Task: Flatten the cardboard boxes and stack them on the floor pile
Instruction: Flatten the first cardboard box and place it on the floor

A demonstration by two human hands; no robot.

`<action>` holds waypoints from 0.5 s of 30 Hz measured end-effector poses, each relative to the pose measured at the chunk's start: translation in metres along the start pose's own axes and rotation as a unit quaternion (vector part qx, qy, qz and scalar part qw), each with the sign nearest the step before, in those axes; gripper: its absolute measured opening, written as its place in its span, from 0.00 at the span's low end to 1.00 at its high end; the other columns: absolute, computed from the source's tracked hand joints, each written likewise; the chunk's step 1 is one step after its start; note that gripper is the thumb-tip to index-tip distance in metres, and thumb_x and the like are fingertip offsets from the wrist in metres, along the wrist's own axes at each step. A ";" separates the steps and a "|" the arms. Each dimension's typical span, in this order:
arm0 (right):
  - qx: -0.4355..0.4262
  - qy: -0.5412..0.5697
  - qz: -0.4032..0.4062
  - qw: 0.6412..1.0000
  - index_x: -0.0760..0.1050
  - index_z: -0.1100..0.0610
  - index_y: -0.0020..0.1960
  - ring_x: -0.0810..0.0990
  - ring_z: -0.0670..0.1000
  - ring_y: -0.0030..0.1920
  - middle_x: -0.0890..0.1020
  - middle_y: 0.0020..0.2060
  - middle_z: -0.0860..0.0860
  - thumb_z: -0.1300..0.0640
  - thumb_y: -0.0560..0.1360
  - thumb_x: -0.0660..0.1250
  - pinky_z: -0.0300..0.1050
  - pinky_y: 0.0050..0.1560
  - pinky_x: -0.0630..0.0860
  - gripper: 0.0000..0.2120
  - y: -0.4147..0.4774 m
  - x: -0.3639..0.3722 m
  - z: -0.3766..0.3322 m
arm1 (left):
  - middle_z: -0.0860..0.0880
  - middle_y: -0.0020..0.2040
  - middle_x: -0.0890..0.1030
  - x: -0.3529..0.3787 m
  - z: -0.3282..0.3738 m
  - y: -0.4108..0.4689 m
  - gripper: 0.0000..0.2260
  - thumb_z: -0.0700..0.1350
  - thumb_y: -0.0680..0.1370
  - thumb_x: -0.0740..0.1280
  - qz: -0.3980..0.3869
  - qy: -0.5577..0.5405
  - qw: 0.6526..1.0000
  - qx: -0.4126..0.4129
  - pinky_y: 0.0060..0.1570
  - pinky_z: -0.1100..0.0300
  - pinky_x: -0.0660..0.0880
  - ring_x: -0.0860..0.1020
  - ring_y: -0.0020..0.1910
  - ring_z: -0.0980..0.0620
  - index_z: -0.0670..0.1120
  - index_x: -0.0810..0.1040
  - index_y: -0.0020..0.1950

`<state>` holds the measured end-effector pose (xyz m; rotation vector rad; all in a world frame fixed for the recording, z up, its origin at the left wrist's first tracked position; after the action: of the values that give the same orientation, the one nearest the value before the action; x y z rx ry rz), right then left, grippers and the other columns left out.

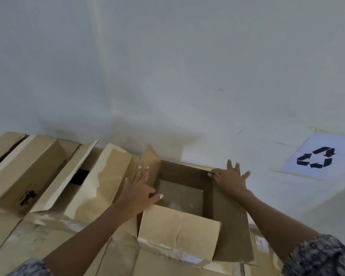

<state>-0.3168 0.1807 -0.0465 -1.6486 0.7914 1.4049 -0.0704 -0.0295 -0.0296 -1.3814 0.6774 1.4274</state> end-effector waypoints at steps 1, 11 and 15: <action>0.009 0.030 -0.012 0.999 0.72 0.35 0.66 0.46 0.64 0.77 0.53 0.79 0.56 0.30 0.77 0.52 0.75 0.70 0.45 0.23 0.000 -0.002 0.001 | 0.46 0.80 0.37 -0.002 -0.003 -0.003 0.17 0.64 0.78 0.61 0.010 -0.016 1.000 -0.011 0.72 0.31 0.50 0.33 0.77 0.42 0.54 0.82 0.49; -0.036 0.072 0.052 0.995 0.79 0.46 0.61 0.73 0.56 0.66 0.72 0.68 0.54 0.41 0.80 0.59 0.53 0.60 0.73 0.16 -0.033 -0.035 -0.037 | 0.44 0.75 0.65 0.014 -0.004 -0.039 0.48 0.44 0.73 0.74 -0.151 -0.319 0.924 -0.146 0.51 0.55 0.75 0.69 0.69 0.41 0.50 0.43 0.81; -0.101 0.051 0.065 0.991 0.81 0.48 0.54 0.80 0.52 0.50 0.79 0.54 0.50 0.43 0.80 0.59 0.48 0.50 0.78 0.15 -0.060 -0.036 -0.075 | 0.43 0.68 0.72 0.012 0.009 -0.021 0.46 0.37 0.73 0.71 -0.117 -0.324 0.933 -0.100 0.51 0.58 0.77 0.76 0.60 0.45 0.49 0.43 0.81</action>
<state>-0.2368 0.1417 0.0038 -1.8638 0.8511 1.5428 -0.0526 -0.0111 -0.0346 -0.9957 -0.0605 1.6574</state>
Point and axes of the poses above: each hand's wrist, its own y-axis towards the middle knuckle, its own x-axis out of the palm, z = x × y, the point moved 9 cm from there along y, towards the middle knuckle
